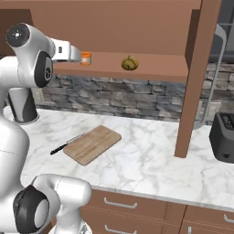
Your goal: Pick the bread, place it on the cutting board, pick the jam, place it on the counter, and close the cabinet.
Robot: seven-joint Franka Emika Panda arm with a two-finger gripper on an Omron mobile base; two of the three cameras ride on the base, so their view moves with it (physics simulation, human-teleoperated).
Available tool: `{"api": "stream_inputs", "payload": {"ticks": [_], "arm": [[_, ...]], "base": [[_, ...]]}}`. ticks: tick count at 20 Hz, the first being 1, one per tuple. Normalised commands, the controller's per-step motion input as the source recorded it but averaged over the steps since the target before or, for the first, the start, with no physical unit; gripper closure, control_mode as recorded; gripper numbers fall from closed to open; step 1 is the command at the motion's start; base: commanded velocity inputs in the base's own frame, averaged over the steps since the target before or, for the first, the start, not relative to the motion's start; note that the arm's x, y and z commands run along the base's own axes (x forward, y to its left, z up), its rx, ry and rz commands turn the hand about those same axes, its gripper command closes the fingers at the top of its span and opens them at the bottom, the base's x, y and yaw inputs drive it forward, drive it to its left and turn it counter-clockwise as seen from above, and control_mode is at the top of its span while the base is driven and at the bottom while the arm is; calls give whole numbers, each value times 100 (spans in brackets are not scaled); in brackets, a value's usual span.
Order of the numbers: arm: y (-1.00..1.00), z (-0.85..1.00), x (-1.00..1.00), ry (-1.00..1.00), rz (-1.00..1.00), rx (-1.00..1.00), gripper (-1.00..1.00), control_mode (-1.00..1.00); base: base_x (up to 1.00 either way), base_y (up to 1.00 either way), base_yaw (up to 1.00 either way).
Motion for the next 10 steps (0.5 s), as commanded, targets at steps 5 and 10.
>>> {"api": "stream_inputs", "payload": {"ticks": [5,10], "arm": [[0,-2,20,0,0,0,-100,-100],[0,-2,22,0,0,0,-100,-100]], "base": [[0,0,0],[0,0,0]]}}
